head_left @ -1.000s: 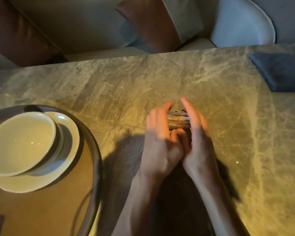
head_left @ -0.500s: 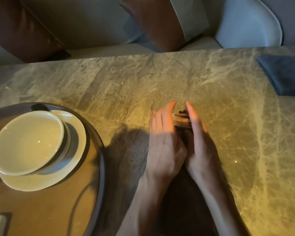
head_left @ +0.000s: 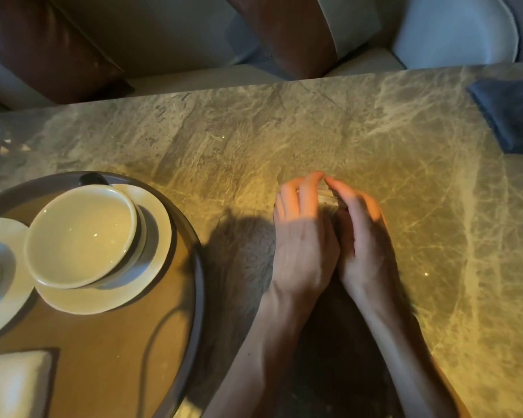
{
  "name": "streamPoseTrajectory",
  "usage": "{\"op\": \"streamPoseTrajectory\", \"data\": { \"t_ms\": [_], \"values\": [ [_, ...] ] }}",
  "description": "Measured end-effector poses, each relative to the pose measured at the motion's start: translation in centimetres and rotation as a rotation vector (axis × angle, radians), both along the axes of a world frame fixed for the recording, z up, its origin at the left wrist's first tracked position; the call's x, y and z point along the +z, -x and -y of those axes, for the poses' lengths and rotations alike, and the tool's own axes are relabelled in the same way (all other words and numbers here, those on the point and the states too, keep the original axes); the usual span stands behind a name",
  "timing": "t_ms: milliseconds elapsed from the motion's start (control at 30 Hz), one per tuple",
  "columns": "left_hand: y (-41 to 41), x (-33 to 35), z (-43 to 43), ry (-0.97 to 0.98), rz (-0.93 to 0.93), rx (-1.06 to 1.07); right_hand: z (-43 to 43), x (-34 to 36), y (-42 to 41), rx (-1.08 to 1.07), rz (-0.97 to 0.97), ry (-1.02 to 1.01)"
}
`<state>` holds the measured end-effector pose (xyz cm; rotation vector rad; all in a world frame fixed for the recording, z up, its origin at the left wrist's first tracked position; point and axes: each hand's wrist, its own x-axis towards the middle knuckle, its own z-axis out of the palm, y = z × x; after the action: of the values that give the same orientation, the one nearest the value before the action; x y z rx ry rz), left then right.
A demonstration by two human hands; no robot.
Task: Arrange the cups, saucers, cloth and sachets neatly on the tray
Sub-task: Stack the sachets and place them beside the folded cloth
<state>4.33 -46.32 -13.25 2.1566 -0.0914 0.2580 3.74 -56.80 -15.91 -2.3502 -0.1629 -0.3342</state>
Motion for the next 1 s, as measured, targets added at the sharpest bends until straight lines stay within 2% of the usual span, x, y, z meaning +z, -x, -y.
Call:
{"op": "streamPoseTrajectory", "data": {
  "t_ms": [67, 233, 367, 533, 600, 733, 867, 1000],
  "values": [
    [-0.2, -0.1, 0.2, -0.069, 0.008, 0.0, -0.1, 0.1, -0.1, -0.004, 0.005, 0.029],
    [-0.1, -0.3, 0.4, -0.081, 0.015, 0.04, -0.2, 0.4, -0.2, 0.015, 0.033, -0.044],
    [0.0, -0.6, 0.2, -0.146, 0.075, 0.082, -0.2, 0.3, -0.4, 0.045, 0.098, -0.012],
    [-0.1, -0.3, -0.5, 0.077, -0.049, 0.039, 0.0, -0.4, -1.1, 0.007, 0.124, -0.051],
    [0.4, 1.0, -0.9, 0.149, -0.114, 0.014, 0.0, 0.4, -1.2, -0.001, 0.014, -0.123],
    [1.9, 5.0, -3.1, 0.254, -0.3, -0.071, -0.7, 4.6, 0.0, 0.054, -0.384, -0.344],
    [6.4, 9.0, -6.8, 0.458, -0.475, -0.049, -2.7, 8.7, 5.1, 0.167, -0.585, -0.407],
    [13.1, 12.3, -11.1, 0.575, -0.663, -0.02, -5.6, 12.8, 10.9, 0.086, -0.819, -0.81]
  ]
}}
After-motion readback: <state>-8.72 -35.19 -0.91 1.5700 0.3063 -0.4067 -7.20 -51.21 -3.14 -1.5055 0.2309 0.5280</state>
